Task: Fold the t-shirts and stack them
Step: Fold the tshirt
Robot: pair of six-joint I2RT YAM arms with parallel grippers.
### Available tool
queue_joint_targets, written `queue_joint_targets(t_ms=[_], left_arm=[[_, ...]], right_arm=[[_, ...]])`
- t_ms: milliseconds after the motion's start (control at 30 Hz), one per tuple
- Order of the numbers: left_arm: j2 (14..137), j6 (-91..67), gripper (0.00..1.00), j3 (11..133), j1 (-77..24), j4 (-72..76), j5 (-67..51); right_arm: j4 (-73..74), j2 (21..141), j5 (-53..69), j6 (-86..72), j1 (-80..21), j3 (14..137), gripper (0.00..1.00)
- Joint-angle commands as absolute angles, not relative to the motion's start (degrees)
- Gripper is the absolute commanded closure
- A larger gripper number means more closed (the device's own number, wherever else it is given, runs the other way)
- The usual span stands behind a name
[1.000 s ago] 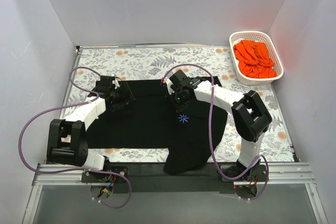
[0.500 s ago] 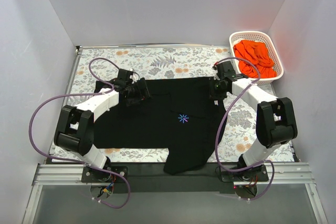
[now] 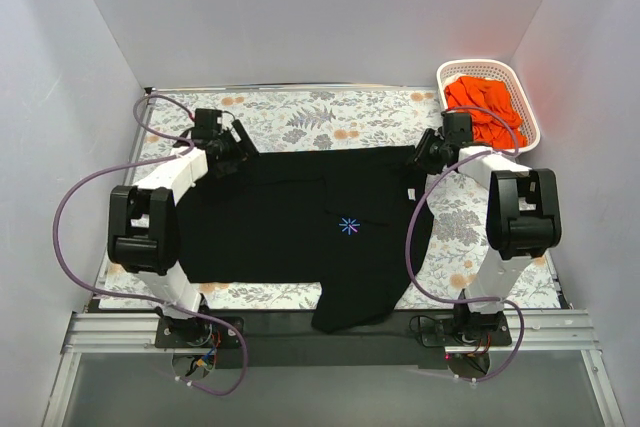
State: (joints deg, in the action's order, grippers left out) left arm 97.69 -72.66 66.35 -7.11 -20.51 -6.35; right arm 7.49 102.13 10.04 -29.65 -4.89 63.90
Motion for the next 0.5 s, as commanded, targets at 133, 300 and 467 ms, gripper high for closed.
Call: queue_joint_targets(t_ms=[133,300,467], left_arm=[[106.52,-71.37,0.27,77.07,-3.43,-19.25,-3.26],[112.31,-71.19,0.27,80.85,-2.29,-19.16,-2.11],[115.31,-71.02,0.27,82.44,-1.5,-18.46,-1.41]], right_arm=[[0.53,107.39,13.01,-34.54,-3.43,69.08,0.66],[-1.67,108.98,14.23,-35.94,-2.73,69.17,0.66],[-1.93,110.83,14.94,-35.77,-2.03,68.56,0.67]])
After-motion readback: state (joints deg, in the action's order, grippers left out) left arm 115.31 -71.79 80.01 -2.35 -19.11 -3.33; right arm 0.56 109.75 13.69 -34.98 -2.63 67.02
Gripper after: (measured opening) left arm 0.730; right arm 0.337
